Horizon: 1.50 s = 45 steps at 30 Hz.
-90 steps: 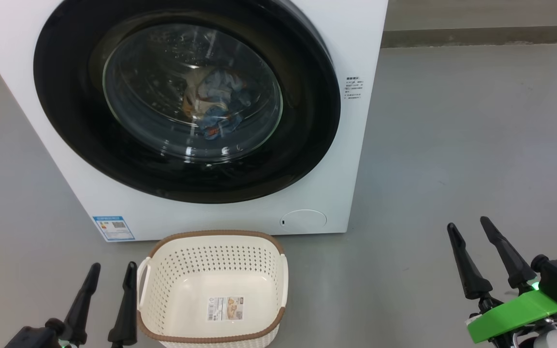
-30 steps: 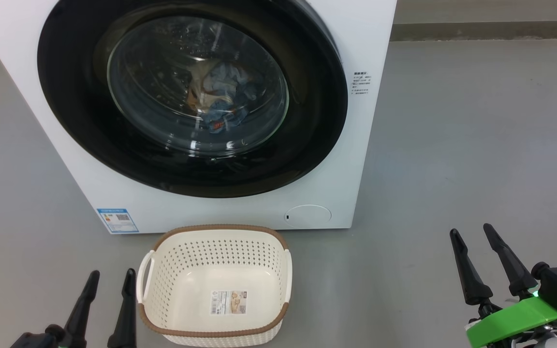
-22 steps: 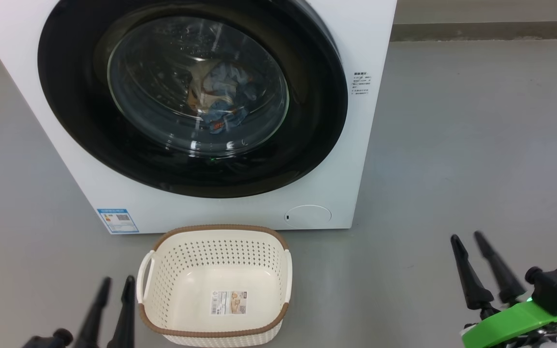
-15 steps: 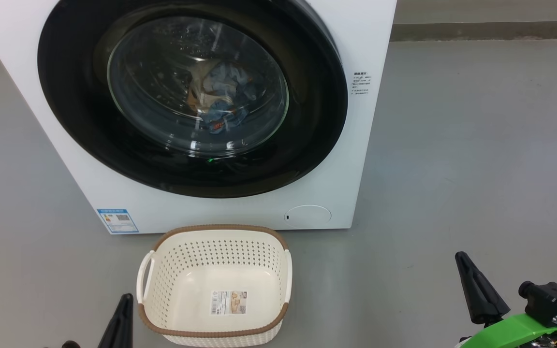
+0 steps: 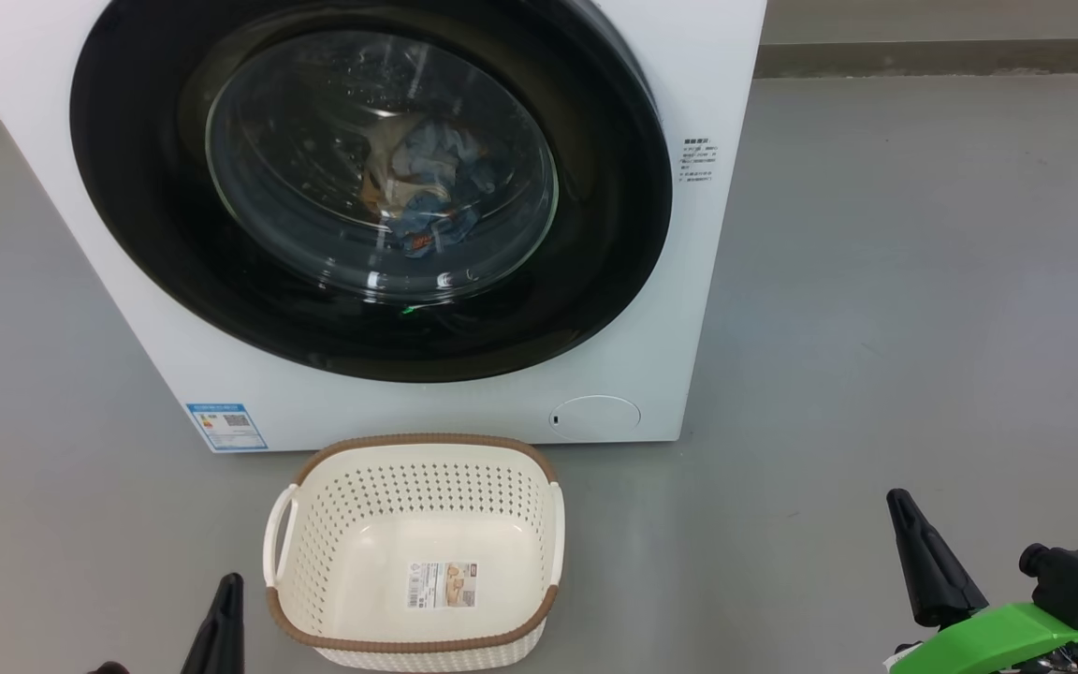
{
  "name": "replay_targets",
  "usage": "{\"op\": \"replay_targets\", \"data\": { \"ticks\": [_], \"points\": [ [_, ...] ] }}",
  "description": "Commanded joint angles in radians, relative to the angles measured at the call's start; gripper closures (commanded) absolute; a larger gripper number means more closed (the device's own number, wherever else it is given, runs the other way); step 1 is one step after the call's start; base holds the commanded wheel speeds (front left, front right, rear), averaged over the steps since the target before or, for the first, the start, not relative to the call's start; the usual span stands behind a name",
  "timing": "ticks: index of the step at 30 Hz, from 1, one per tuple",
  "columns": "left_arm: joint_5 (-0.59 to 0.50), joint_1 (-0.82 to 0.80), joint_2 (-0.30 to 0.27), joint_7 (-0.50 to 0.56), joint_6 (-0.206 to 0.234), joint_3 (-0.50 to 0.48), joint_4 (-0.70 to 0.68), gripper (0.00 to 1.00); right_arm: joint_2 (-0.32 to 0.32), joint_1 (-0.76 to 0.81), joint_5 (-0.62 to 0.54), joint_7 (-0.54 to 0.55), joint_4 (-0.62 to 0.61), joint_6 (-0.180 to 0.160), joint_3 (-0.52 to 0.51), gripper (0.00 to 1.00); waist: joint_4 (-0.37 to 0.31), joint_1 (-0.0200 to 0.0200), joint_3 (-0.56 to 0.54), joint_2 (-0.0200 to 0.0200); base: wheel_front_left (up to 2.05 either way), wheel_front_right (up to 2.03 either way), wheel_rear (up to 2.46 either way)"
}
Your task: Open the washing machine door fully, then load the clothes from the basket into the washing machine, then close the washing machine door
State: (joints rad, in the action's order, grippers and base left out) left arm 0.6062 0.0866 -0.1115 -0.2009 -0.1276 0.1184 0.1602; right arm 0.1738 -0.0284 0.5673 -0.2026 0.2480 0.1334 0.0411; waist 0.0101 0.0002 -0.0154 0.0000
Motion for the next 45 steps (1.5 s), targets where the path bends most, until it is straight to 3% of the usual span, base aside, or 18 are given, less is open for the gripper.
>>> {"op": "replay_targets", "data": {
  "ticks": [1,45],
  "points": [
    [0.031,-0.043,-0.007,0.006,0.001,-0.02,-0.017,1.0,0.004,-0.032,0.031,0.007,-0.021,0.0,-0.014,1.0,0.0,-0.0001,0.0,0.0,0.0,0.0,0.0],
    [0.443,-0.108,0.01,0.121,-0.001,-0.092,0.029,1.0,-0.048,-0.054,0.446,0.134,-0.012,-0.001,-0.072,1.0,-0.004,-0.0002,0.007,0.0,0.0,0.0,0.0]
  ]
}}
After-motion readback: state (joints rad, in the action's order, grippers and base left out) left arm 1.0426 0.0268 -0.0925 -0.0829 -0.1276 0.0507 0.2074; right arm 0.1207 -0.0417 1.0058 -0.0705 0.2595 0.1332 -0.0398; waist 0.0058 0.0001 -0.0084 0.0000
